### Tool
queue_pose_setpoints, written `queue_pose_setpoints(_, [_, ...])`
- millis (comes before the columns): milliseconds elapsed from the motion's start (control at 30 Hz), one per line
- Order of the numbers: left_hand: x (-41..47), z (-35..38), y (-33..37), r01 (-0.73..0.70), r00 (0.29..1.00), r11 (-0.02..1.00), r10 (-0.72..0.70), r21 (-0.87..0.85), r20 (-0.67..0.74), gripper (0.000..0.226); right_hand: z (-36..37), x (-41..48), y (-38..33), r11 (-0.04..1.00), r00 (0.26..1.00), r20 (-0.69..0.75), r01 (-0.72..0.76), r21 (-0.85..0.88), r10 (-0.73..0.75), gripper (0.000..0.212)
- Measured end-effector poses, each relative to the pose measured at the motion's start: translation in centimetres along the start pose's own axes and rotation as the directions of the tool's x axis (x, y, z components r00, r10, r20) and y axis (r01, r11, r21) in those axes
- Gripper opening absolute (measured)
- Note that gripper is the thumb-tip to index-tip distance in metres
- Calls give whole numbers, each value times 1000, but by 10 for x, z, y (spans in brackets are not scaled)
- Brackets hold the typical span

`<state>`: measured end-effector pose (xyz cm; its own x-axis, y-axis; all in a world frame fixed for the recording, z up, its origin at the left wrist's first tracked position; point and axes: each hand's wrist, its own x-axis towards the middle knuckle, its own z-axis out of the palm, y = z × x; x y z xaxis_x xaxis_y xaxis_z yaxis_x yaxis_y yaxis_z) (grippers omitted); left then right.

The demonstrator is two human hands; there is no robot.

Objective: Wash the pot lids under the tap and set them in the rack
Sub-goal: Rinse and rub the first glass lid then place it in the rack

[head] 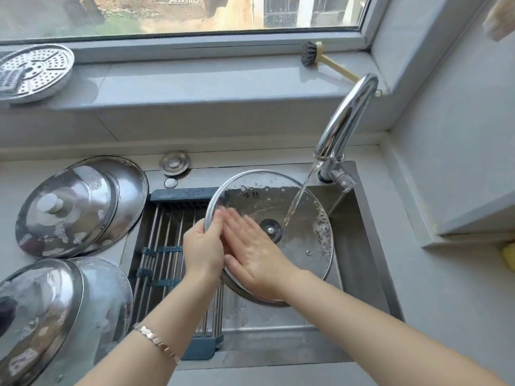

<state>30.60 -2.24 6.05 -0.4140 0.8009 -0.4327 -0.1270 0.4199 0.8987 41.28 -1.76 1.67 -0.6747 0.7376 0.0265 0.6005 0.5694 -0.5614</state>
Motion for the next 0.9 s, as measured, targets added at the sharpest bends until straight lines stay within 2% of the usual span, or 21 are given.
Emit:
queue_pose_setpoints(33, [3, -3, 4, 9, 1000, 1000, -9, -22, 23, 26, -3, -8, 6, 999, 999, 30, 45, -30, -45, 63])
queue_pose_setpoints(67, [4, -6, 7, 27, 998, 999, -25, -40, 53, 25, -6, -15, 14, 996, 998, 52, 34, -78, -30, 64])
queue_pose_setpoints(133, [7, -10, 9, 48, 995, 998, -45, -39, 93, 26, -15, -22, 35, 967, 985, 55, -150, -204, 164, 71])
queue_pose_setpoints(200, [5, -10, 8, 55, 994, 998, -52, -30, 98, 26, -25, -18, 50, 882, 920, -17, -380, -280, 391, 82])
queue_pose_setpoints(267, [-2, -4, 7, 51, 993, 998, -46, -45, 106, 25, -28, -5, 50, 854, 886, -98, -462, -237, 452, 85])
queue_pose_setpoints(300, [-4, 0, 7, 45, 993, 998, -40, -45, 110, 25, -26, 2, 44, 882, 899, -116, -437, -175, 422, 83])
queue_pose_setpoints(367, [-7, 8, 5, 30, 994, 999, -27, -24, 106, 25, -23, 13, 28, 953, 954, -123, -285, -99, 273, 78])
queue_pose_setpoints(433, [-5, 11, 5, 1, 997, 1000, 1, -29, 72, 25, -19, 13, 12, 986, 992, -70, -115, -122, 107, 72])
queue_pose_setpoints(533, [4, 6, 10, -41, 999, 998, 41, -44, 10, 24, -19, -10, 4, 995, 995, 57, 85, -47, -82, 61])
queue_pose_setpoints(633, [10, -2, 19, -37, 999, 998, 38, -54, 11, 23, -16, -45, 13, 990, 979, 151, 128, 62, -136, 62])
queue_pose_setpoints(700, [13, -1, 24, -47, 999, 999, 47, 0, 4, 22, -10, -65, 24, 994, 993, 58, 107, -16, -105, 57])
queue_pose_setpoints(767, [16, 4, 26, -12, 1000, 996, 11, 86, 7, 20, -5, -78, 34, 992, 992, -112, 44, -116, -57, 45])
queue_pose_setpoints(833, [16, 8, 26, 128, 991, 985, -132, 116, 31, 18, -4, -85, 40, 989, 964, -261, 8, -145, -46, 33])
queue_pose_setpoints(900, [17, 8, 23, 306, 945, 946, -315, 111, 83, 15, -9, -91, 41, 987, 913, -397, 31, -158, -93, 18])
